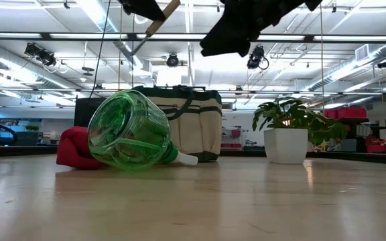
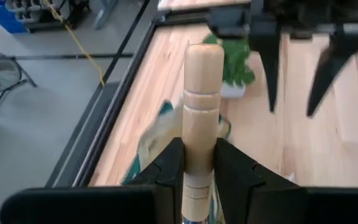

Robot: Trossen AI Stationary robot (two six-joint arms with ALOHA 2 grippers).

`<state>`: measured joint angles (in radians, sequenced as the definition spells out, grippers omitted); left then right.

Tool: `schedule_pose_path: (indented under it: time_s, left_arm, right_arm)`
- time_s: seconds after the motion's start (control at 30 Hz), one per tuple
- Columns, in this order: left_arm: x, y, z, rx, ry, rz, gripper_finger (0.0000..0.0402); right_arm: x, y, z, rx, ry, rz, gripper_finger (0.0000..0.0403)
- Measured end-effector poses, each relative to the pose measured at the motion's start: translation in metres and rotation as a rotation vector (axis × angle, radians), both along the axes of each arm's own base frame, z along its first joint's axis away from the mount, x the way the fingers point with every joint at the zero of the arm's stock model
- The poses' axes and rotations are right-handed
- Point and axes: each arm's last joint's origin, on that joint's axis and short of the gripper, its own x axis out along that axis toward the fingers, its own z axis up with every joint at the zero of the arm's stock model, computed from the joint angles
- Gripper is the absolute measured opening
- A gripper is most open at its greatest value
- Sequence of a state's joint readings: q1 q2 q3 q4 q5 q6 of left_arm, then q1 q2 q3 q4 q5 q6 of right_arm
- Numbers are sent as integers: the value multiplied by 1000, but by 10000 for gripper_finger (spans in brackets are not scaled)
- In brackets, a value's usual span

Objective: Pick & Place Garden tools in Gardening bag
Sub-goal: Put the light brown hand rake into the green gardening bag

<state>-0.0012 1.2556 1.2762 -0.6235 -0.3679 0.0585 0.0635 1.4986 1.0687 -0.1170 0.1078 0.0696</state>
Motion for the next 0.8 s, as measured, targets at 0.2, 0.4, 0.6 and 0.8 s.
schedule_pose_path:
  time_s: [0.2,0.4,0.6,0.8]
  left_arm:
    - [4,25,3,-62,-74,-30,70]
    - [12,46,0,-90,-104,-34,70]
    - [32,62,-17,-120,-78,-73,70]
    - [48,77,-35,-167,-57,-103,70]
  right_arm:
    - [-9,-1,7,-14,14,-21,155]
    - [-13,-2,13,-25,4,-35,155]
    - [-14,-2,12,-26,13,-34,155]
    - [-14,-2,12,-25,13,-35,155]
